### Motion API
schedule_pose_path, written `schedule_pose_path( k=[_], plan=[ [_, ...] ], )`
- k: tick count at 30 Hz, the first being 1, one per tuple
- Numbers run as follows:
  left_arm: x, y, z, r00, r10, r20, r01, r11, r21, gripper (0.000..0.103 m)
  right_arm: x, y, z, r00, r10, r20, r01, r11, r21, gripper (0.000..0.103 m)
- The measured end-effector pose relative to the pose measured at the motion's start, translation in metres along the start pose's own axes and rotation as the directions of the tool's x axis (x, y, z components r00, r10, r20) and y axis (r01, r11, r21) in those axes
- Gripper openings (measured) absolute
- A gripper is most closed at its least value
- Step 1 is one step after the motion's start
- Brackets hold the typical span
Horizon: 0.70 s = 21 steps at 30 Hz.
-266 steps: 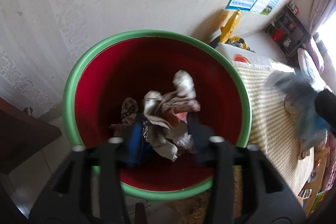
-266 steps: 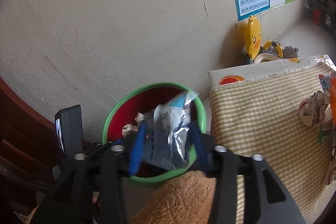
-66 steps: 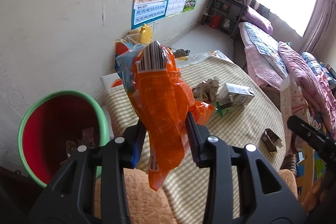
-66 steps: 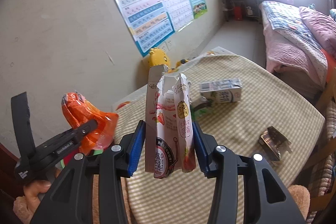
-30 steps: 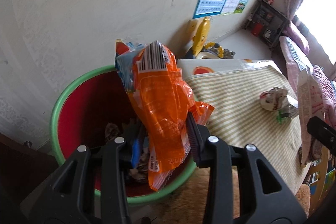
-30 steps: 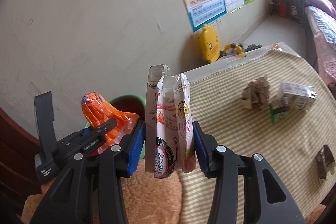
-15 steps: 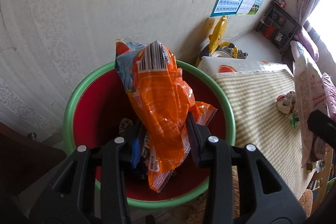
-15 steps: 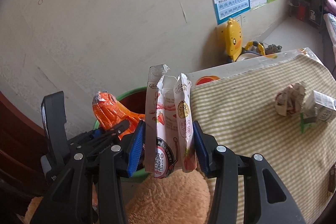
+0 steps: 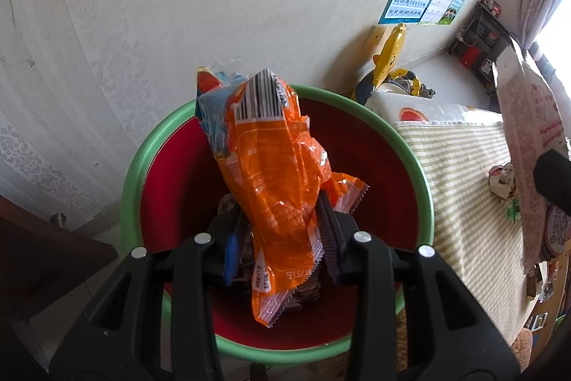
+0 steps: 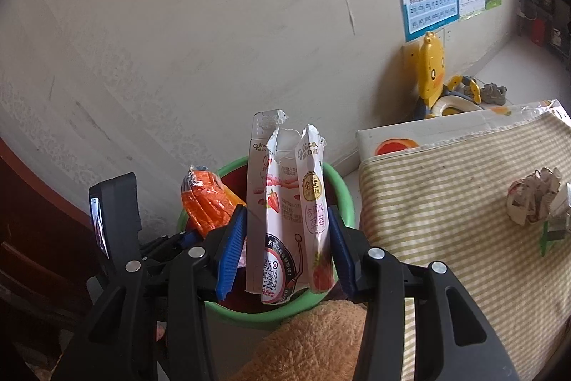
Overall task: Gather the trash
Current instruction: 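Open the left gripper over the bucket while the right drops the pouch in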
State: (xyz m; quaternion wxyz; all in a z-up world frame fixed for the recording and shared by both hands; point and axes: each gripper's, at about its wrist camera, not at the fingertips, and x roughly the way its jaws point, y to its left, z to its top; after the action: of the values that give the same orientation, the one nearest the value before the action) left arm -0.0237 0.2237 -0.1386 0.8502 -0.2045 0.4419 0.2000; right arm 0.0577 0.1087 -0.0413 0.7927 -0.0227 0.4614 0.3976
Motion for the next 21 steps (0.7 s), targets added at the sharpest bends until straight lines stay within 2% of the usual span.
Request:
schedule_pose_path(
  k=[9,10,11,16,21],
  plan=[
    [0.002,0.003,0.001,1.0,0.007,-0.007,-0.007,1.0,-0.003,0.036,0.008,0.006,0.007,1.0,0.015,0.002,-0.015,1.0,-0.015,0.046],
    [0.002,0.004,0.001,1.0,0.012,-0.006,-0.012,1.0,-0.006,0.039,0.009,0.007,0.007,1.0,0.022,0.003,-0.022,1.0,-0.019,0.048],
    [0.002,0.005,0.001,1.0,0.019,-0.004,-0.019,1.0,-0.013,0.048,0.01,0.008,0.008,1.0,0.03,0.002,-0.03,0.999,-0.022,0.052],
    [-0.002,0.008,0.001,0.999,0.041,0.007,-0.041,0.999,-0.028,0.064,0.008,0.006,0.006,0.999,0.042,0.001,-0.042,0.999,-0.01,0.061],
    [-0.009,0.007,0.002,0.999,0.049,0.015,-0.049,0.998,-0.028,0.065,-0.004,-0.01,-0.003,0.999,0.034,0.004,-0.034,0.999,0.029,0.064]
  ],
)
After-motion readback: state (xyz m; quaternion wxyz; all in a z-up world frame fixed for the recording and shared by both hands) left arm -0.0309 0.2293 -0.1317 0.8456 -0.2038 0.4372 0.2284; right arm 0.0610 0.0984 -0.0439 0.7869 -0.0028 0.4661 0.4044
